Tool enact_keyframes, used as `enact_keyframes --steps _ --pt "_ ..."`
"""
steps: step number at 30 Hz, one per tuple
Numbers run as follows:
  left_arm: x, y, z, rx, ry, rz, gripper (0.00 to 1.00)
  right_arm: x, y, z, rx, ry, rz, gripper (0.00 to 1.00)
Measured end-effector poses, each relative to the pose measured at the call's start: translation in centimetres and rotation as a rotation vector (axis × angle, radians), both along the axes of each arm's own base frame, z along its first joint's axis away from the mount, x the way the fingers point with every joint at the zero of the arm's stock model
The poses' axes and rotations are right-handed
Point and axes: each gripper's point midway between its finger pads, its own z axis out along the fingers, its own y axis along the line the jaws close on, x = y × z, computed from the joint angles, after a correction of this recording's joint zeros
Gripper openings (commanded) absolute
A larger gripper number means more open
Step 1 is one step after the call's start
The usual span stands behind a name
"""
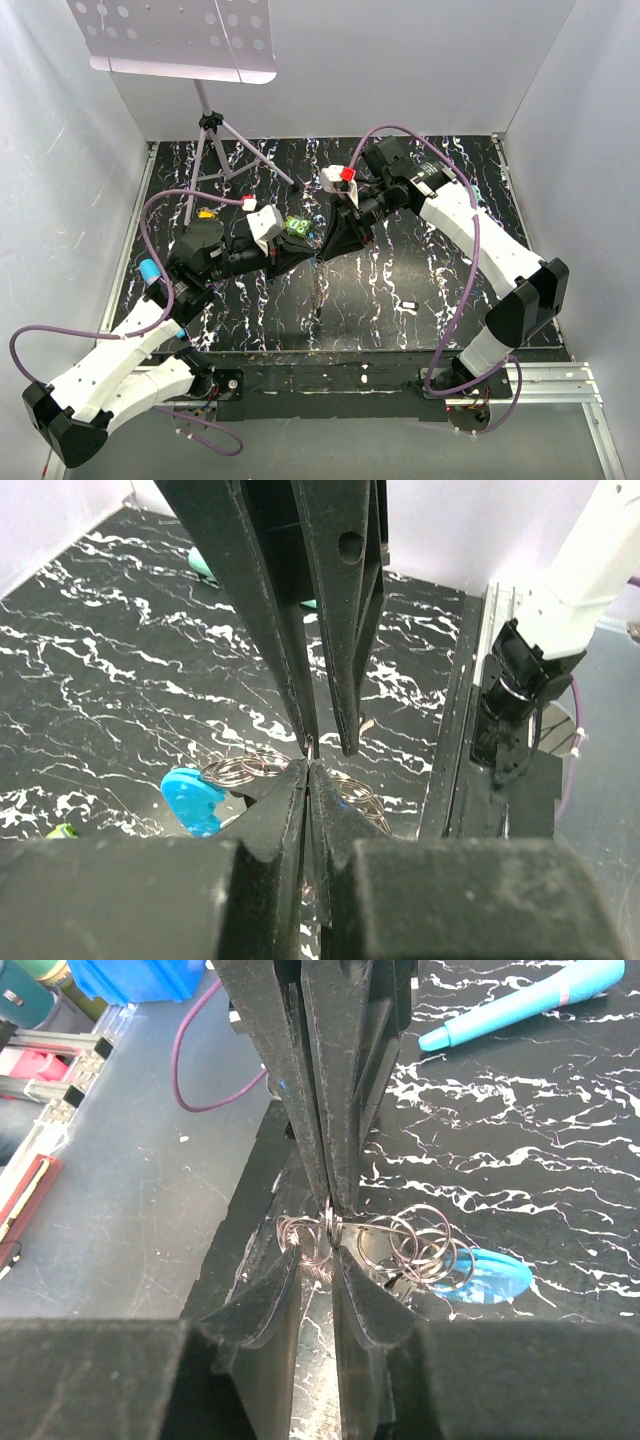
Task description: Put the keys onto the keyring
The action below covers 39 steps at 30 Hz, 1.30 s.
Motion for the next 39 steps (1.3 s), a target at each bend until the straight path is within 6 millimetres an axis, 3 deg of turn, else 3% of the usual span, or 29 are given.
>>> enact_keyframes --steps 32,39 --pt "-0.5 -0.4 -1.0 0.058 0.048 -0.05 0.0 -0.1 -0.1 -0.7 -0.073 -0.047 -0.021 0.36" --pt "-0.6 -0.3 -1.8 0.073 0.071 -0.049 0.0 0.0 -0.3 0.3 -0.045 -0.119 -0.004 0.36"
